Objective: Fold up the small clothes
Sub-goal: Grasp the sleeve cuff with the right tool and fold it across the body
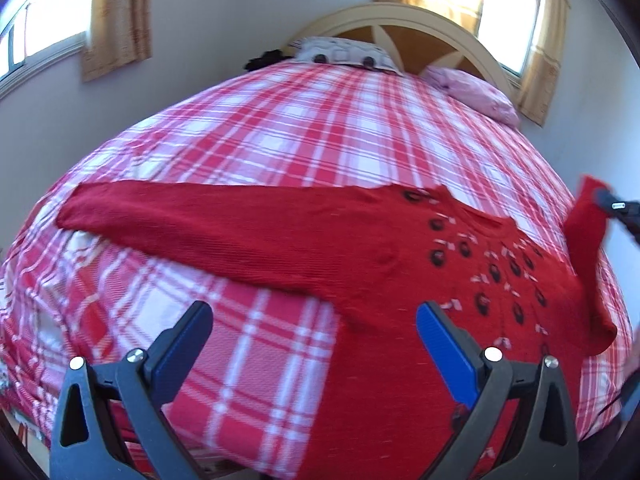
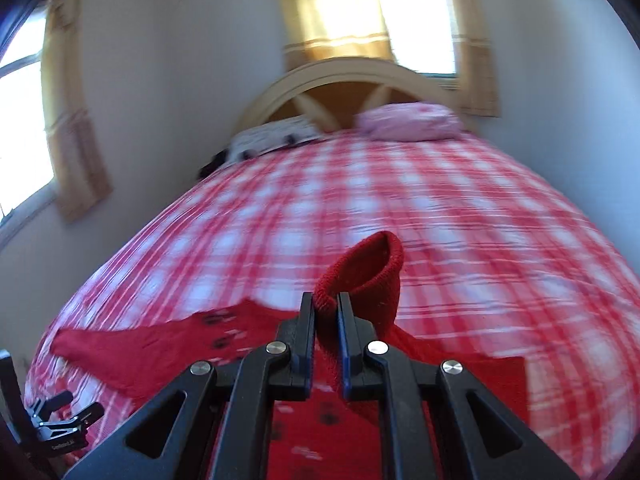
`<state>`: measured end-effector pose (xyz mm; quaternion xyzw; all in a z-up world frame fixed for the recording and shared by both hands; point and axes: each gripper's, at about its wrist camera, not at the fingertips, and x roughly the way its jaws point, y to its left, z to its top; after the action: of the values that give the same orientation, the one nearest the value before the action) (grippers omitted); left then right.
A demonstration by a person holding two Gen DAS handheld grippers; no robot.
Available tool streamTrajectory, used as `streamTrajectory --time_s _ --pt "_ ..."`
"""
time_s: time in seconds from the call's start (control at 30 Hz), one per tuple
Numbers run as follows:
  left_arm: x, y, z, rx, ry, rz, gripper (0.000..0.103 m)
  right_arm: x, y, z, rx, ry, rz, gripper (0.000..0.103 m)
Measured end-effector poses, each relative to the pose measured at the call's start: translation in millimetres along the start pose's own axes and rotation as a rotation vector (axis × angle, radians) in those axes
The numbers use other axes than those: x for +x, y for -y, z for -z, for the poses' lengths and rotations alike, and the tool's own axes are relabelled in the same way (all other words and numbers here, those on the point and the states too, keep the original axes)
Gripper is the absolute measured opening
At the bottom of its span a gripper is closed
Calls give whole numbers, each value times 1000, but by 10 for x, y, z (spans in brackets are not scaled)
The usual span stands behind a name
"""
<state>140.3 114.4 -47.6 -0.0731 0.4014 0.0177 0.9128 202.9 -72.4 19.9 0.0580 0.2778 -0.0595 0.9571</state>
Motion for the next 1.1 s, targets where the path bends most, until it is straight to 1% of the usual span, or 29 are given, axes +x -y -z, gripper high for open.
streamTrajectory --time_s 0.07,0.13,0.2,0.27,0.33,0.37,0.4,0.43,0.47,0.5,0.53,0.6,0.63,0.67,0.73,0.8,0.83,0.9,0.93,0.97,1.07,1.1 --pt "-6 -133 2 -14 3 -27 103 329 -342 180 -11 -60 -92 9" --pt "0 -282 7 -34 3 -50 103 632 -732 385 -55 -107 -140 9" --pt "15 -408 8 -57 0 -62 103 821 -960 553 -75 -145 -179 9" --pt "51 -527 13 -84 -8 -68 103 998 -1160 766 -72 -201 -228 10" --pt "69 -609 24 -104 -16 -66 103 1085 -1235 913 -69 -241 -249 12" --pt "86 -643 28 -115 -19 -64 103 1112 -1262 979 -68 -264 -268 16" --pt "107 -668 28 -127 -22 -60 103 1145 -1274 1050 -61 -298 -311 31" --pt "117 -686 31 -136 -24 -52 103 1163 -1284 1089 -48 -320 -351 49" --pt "129 -692 34 -141 -26 -42 103 1150 -1281 1123 -31 -331 -391 56" --pt "137 -685 36 -141 -26 -35 103 1093 -1272 1131 -25 -321 -412 60" --pt "136 -668 36 -134 -25 -34 103 1064 -1260 1102 -27 -315 -426 60" --pt "139 -597 32 -102 -20 -38 103 901 -1211 1086 -23 -311 -483 61" --pt "143 -547 29 -80 -20 -40 103 823 -1191 1082 -15 -299 -499 61" --pt "147 -499 24 -55 -18 -39 103 692 -1122 1065 -5 -262 -505 61" --pt "145 -376 19 -1 -14 -38 103 462 -962 1006 -1 -187 -475 60" --pt "147 -269 13 44 -10 -40 103 238 -702 951 5 -124 -378 60" --pt "153 -184 4 71 -8 -35 103 100 -505 928 14 -84 -312 60" --pt "167 -47 -24 109 -5 -13 103 -102 -115 901 35 -32 -191 58" --pt "176 48 -45 135 -2 -3 103 -157 36 887 48 -20 -144 58" --pt "181 148 -70 160 7 2 103 -255 291 906 78 -10 -78 58" --pt "221 416 -149 210 24 12 103 -388 836 977 158 -18 35 57" --pt "255 520 -181 227 28 23 103 -403 971 998 178 -28 58 52"
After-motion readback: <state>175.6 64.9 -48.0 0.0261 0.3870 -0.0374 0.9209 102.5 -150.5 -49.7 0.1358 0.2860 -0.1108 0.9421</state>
